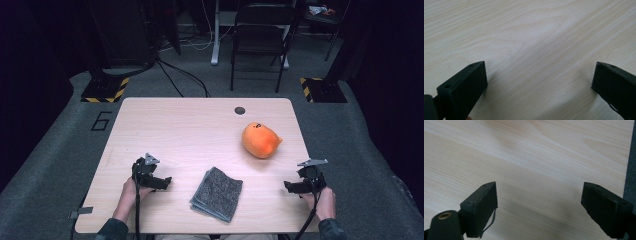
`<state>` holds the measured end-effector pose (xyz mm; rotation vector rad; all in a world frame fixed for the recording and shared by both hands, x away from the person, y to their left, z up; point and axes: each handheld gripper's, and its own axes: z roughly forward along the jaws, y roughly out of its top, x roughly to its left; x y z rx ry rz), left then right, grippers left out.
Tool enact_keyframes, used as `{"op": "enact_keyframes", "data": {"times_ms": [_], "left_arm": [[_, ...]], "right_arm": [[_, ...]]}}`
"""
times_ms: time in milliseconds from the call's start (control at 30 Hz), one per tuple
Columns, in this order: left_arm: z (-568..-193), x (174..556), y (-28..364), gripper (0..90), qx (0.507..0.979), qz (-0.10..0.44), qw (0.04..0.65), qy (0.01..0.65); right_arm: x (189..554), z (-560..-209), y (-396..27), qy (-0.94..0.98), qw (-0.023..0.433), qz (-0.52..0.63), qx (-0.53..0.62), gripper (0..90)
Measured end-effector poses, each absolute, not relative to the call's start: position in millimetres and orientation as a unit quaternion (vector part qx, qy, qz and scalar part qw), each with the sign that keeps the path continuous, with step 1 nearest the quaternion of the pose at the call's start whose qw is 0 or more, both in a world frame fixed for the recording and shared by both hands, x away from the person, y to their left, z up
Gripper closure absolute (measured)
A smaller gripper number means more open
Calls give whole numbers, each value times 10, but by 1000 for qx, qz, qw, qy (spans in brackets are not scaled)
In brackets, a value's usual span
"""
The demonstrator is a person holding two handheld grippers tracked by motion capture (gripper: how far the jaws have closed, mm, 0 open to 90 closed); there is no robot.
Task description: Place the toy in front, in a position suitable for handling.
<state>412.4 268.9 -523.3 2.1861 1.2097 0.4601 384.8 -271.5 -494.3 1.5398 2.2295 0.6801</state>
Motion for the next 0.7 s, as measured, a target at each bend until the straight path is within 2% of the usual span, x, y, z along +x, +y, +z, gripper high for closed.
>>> {"op": "enact_keyframes", "data": {"times_ms": [700], "left_arm": [[-5245,4135,2679,0,820,175,305,452]], "right_arm": [[3935,-4770,-2600,789,168,265,529,124]]}}
